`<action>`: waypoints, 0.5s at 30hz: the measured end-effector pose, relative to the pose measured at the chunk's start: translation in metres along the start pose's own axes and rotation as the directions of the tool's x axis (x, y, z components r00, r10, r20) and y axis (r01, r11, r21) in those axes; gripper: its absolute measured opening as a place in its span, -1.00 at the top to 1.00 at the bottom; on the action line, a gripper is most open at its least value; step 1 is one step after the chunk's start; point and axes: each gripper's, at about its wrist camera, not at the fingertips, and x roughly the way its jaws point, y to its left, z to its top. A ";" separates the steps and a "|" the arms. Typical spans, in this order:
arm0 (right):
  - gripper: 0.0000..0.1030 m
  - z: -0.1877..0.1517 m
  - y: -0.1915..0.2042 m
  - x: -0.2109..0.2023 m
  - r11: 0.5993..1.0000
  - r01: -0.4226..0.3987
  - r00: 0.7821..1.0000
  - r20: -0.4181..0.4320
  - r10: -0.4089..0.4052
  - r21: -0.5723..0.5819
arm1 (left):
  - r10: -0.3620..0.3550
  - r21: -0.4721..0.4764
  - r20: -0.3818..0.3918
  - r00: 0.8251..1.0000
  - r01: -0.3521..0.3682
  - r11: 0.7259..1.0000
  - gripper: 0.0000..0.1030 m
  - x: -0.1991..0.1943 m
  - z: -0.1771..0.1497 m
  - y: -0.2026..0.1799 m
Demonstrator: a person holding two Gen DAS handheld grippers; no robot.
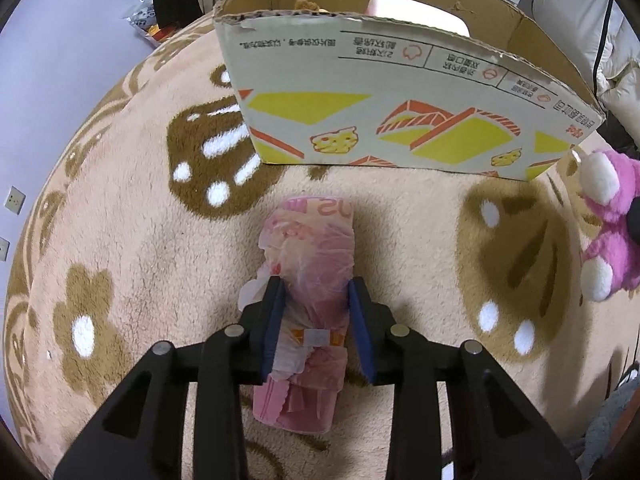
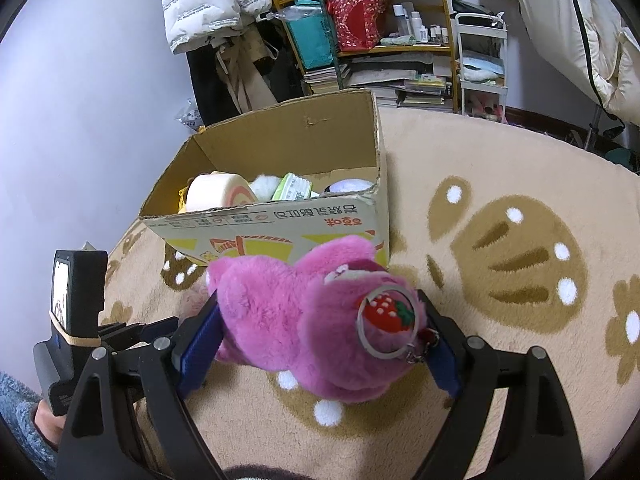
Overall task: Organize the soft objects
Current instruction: 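Lift the pink bear with right gripper while left gripper lifts the wrapped roll upright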
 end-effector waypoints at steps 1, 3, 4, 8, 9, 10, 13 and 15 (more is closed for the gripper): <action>-0.79 0.000 0.000 0.000 1.000 0.000 1.000 -0.001 0.000 0.003 | 0.008 0.003 0.002 1.000 -0.008 1.000 0.28 0.000 0.000 -0.001; -0.79 0.000 0.000 0.001 1.000 -0.002 1.000 -0.001 0.002 0.007 | 0.018 0.003 0.005 1.000 -0.018 1.000 0.24 0.000 -0.001 -0.003; -0.79 0.000 0.000 0.001 1.000 -0.001 1.000 0.000 0.001 0.005 | 0.023 0.001 0.005 1.000 -0.023 1.000 0.23 0.001 -0.001 -0.003; -0.79 0.000 -0.001 0.001 1.000 -0.004 1.000 -0.004 0.004 0.008 | 0.026 -0.011 -0.013 1.000 -0.026 1.000 0.06 0.008 0.002 0.002; -0.79 0.001 -0.001 0.001 1.000 -0.004 1.000 -0.004 0.004 0.007 | 0.038 -0.008 -0.015 0.999 -0.038 0.999 0.06 0.010 0.002 0.002; -0.79 0.000 -0.001 0.001 1.000 -0.003 1.000 -0.004 0.003 0.007 | 0.045 -0.007 -0.016 0.999 -0.045 0.999 0.06 0.012 0.002 0.003; -0.79 0.001 -0.002 0.001 1.000 -0.003 1.000 -0.005 0.003 0.006 | 0.052 -0.018 -0.026 0.998 -0.052 0.998 0.20 0.013 0.001 0.005; -0.79 0.000 -0.002 0.002 1.000 -0.002 1.000 -0.004 0.002 0.006 | 0.049 -0.023 -0.030 0.998 -0.049 0.999 0.33 0.013 0.001 0.008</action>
